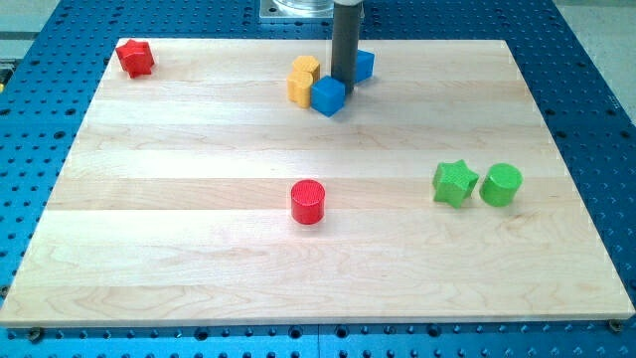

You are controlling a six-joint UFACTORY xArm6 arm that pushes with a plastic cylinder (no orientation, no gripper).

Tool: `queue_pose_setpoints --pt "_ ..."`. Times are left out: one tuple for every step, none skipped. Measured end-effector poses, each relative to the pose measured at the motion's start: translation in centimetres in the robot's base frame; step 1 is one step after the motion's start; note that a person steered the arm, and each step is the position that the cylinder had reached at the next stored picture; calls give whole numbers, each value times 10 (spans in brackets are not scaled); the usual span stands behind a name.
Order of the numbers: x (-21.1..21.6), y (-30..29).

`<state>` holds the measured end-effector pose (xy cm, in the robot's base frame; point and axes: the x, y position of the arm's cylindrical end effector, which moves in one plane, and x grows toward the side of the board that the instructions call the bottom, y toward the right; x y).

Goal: Separate the yellow and blue blocks

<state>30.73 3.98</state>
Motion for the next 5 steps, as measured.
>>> queue_pose_setpoints --pt "1 0" --pt "1 0" --pt "11 0" --pt "11 -3" --pt "6 55"
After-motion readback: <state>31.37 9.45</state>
